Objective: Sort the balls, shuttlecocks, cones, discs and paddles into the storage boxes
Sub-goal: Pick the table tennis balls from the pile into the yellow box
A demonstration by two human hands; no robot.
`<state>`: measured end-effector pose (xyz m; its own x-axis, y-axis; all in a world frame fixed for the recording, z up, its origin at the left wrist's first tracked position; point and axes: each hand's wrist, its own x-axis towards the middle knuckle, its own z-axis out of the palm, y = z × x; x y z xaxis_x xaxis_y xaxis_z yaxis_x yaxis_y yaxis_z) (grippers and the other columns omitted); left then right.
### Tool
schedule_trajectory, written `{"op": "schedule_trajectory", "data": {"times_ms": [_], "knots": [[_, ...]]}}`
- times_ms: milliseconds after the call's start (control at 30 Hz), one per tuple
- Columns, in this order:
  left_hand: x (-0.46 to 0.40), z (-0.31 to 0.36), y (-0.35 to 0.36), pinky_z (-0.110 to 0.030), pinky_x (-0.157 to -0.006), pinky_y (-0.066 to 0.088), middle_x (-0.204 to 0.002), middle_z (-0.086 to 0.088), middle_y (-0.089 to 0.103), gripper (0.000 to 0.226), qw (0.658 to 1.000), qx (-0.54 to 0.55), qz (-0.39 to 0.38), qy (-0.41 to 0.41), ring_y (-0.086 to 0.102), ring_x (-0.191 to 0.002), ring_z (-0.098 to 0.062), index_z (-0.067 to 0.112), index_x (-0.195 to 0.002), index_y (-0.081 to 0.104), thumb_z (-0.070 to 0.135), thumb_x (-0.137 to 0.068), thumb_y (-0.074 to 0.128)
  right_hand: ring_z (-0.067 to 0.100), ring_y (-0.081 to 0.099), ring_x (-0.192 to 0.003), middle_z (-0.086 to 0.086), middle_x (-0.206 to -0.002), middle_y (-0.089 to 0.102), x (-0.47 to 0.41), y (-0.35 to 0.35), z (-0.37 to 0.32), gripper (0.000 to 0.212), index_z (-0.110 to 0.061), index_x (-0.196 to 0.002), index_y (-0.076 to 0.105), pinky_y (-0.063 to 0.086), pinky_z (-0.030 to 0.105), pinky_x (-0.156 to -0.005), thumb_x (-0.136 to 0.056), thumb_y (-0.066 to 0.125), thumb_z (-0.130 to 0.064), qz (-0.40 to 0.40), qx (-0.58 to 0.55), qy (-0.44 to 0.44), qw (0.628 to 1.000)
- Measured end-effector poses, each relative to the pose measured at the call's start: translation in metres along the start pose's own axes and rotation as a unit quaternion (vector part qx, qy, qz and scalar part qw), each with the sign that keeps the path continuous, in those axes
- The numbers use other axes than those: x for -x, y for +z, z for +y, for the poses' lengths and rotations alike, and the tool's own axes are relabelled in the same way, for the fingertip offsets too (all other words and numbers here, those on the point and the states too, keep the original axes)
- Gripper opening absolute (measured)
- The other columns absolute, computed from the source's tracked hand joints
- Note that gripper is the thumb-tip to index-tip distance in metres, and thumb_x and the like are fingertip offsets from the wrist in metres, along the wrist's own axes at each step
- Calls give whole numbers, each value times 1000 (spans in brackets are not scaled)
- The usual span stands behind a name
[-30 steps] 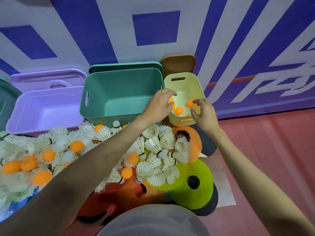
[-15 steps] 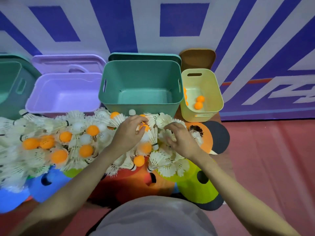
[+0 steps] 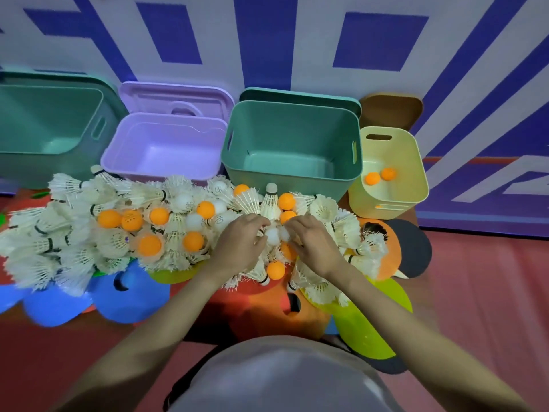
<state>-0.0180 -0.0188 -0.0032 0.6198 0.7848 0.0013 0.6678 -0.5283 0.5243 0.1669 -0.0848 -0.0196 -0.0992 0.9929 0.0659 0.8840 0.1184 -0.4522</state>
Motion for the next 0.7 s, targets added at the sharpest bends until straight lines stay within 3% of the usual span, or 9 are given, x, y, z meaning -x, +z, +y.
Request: {"op": "schedule_trajectory", "data": {"times_ms": [133,333,533,700], "knots": [[-8,7,8,-38,-94,43,-119,-5,63,35,997,-66,-28,-13,55,-112,-25,12,-123,60,25,-91,62,33,55,-103,12,-113,62,2,-9,1,32,-5,-116,61,44,40,-90,-85,65,-13,50,-30,23,998],[-20,23,23,-36,-92,37,-110,-1,64,34,980,-196,-37,-27,57,-105,-21,20,-117,62,38,-89,58,29,55,-108,10,-116,59,27,-29,21,33,-6,-119,59,43,33,-91,-86,64,-9,96,-55,76,991],[-26,31,28,-35,-91,35,-109,-2,63,32,961,-264,-62,-50,59,-103,-22,21,-118,61,28,-87,61,24,55,-108,6,-117,58,52,-39,38,32,-7,-119,57,38,21,-85,-88,63,-12,126,-74,108,983],[-30,33,21,-34,-84,40,-103,-6,61,29,969,-236,-33,-71,58,-97,-24,12,-106,63,7,-78,65,21,56,-106,3,-118,58,64,-48,58,31,-10,-119,58,33,15,-79,-89,63,-15,148,-79,125,978]]}}
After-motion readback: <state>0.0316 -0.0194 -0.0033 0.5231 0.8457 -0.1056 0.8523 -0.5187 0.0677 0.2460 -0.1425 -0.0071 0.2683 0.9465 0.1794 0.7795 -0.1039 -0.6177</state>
